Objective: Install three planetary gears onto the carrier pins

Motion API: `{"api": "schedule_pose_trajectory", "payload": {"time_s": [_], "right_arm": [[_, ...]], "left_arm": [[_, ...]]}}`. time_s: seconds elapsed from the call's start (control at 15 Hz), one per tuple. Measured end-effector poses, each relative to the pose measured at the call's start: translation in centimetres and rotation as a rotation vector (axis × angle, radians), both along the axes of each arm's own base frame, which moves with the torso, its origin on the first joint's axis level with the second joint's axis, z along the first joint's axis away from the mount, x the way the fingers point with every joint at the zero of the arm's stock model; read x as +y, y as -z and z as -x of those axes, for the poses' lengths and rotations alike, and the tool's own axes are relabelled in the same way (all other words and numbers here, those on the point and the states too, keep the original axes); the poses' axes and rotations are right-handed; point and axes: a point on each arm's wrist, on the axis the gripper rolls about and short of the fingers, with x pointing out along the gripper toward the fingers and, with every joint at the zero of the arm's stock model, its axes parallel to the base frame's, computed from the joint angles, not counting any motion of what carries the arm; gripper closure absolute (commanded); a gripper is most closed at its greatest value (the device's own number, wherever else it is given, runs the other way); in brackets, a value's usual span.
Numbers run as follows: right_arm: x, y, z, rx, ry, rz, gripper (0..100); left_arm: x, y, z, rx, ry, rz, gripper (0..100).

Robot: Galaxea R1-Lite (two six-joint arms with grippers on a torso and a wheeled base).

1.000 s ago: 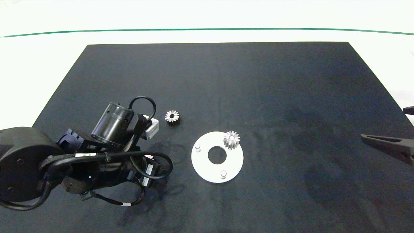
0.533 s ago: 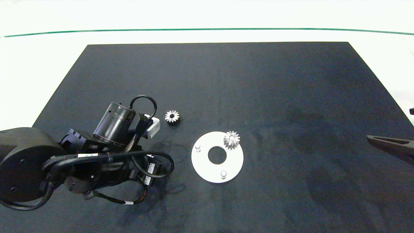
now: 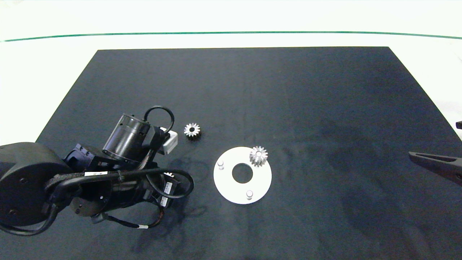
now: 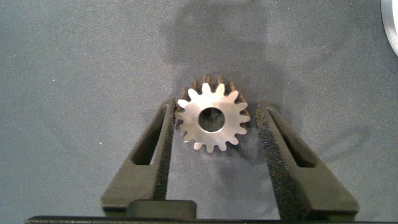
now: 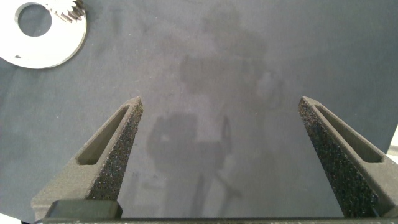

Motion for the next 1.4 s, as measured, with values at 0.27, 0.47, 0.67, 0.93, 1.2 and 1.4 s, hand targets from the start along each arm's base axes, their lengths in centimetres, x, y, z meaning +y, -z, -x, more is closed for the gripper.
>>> {"api": "schedule_pose_trajectory", "payload": {"time_s": [0.27,0.47,0.67,0.93,1.2,1.4], "right_arm": [[0.0,0.0,0.0,-0.001,0.000,0.000,0],[0.0,0.1,0.1,0.001,-0.002,-0.001,0],[0.0,0.3,0.1,0.007,-0.004,0.001,0],[0.0,0.4,0.0,0.005,-0.005,0.000,0],[0.0,0.5,0.1,0.008,-0.005,0.001,0],[-0.1,0.7,0.4,0.010,0.001,-0.007,0]], "left_arm": [[0.1,-0.1,0.1,-0.004,0.000,0.002,62],[0.1,-0.3,0.2,-0.008,0.002,0.005,68],[-0.1,-0.8,0.8,-0.023,0.021,0.015,74],[-1.8,-2.1,3.6,-0.056,0.129,0.056,83],[-3.4,-2.9,6.3,-0.066,0.238,0.097,90],[-3.9,-3.5,6.9,-0.082,0.270,0.113,90]]}}
